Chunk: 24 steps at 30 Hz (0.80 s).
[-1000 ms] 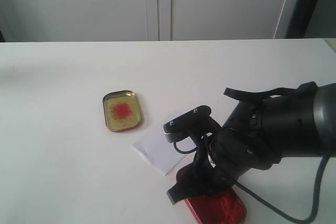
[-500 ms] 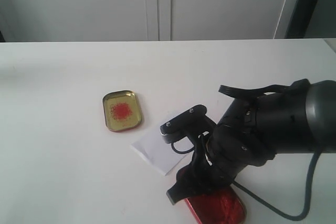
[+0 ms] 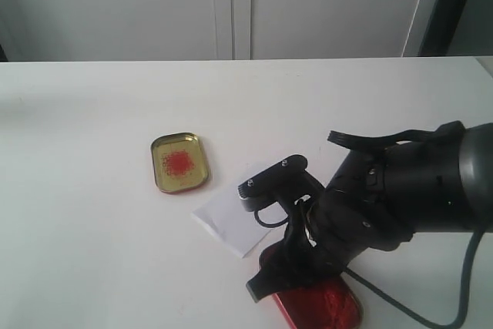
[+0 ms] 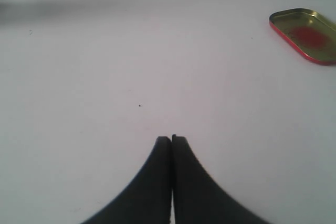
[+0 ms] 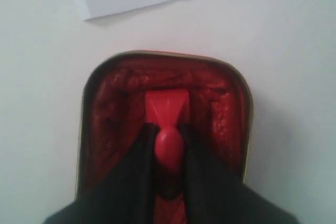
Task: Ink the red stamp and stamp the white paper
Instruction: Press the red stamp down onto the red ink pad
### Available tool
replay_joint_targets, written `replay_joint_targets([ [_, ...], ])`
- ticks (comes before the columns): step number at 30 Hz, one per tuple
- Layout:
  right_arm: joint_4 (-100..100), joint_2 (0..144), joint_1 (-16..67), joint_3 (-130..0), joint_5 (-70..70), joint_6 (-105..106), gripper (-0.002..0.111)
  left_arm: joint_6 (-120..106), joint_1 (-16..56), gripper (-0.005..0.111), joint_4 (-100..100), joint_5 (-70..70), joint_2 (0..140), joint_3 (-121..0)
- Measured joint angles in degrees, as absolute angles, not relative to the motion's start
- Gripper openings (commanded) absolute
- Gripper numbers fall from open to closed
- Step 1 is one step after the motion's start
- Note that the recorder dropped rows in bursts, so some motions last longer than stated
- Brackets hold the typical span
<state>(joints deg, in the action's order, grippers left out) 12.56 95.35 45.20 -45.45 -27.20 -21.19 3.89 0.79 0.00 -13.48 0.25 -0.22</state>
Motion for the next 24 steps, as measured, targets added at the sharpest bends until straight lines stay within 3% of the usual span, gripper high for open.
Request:
replay_joint_targets([
  [24,22.01,88.37,45.2,-44.64,-25.71,-35.4,0.0,3.89,0.79,0.0,0.0,-13.48,0.25,-0.22],
])
